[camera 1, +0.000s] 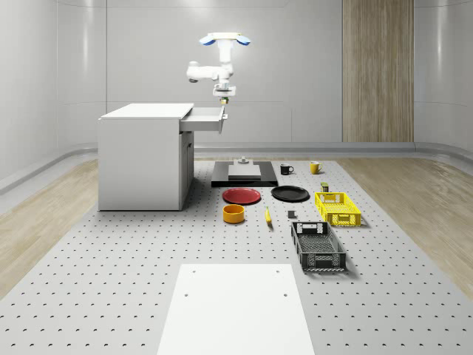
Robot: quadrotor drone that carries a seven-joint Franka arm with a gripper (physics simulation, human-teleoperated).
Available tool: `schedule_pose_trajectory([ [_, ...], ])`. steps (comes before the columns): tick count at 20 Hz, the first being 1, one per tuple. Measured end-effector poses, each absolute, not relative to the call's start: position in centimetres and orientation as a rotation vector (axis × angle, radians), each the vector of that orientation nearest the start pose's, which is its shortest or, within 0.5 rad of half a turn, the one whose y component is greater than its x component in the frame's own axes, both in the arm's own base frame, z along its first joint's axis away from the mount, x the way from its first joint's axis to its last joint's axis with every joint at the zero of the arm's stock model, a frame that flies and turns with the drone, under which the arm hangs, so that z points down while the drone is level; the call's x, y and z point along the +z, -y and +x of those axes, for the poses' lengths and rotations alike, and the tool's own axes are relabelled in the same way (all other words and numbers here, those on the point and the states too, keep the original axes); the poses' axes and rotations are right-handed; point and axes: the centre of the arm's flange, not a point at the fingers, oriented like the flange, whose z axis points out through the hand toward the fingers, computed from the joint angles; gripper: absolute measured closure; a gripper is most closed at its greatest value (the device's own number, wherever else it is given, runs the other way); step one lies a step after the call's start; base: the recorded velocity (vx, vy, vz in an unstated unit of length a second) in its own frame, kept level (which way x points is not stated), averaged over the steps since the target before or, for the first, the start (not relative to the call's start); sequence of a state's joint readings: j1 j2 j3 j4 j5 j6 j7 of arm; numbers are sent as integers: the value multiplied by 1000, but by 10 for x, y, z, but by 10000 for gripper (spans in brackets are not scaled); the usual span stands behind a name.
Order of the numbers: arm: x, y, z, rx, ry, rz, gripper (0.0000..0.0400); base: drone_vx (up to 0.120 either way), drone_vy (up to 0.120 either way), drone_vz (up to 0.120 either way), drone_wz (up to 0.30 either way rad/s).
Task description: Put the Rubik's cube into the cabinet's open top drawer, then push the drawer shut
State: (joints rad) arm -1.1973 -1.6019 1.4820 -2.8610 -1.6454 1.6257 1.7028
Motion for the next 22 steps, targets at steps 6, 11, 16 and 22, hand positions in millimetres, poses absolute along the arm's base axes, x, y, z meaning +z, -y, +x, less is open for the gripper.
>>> schedule_pose_trajectory([
  [6, 465, 0, 313, 786, 2, 1, 75, 60, -120, 0, 0],
  [11, 465, 0, 313, 786, 2, 1, 75, 8, -120, 0, 0],
  [16, 465, 0, 313, 786, 2, 1, 75, 0, -120, 0, 0],
  [22, 465, 0, 313, 786, 2, 1, 75, 0, -120, -107, 0],
])
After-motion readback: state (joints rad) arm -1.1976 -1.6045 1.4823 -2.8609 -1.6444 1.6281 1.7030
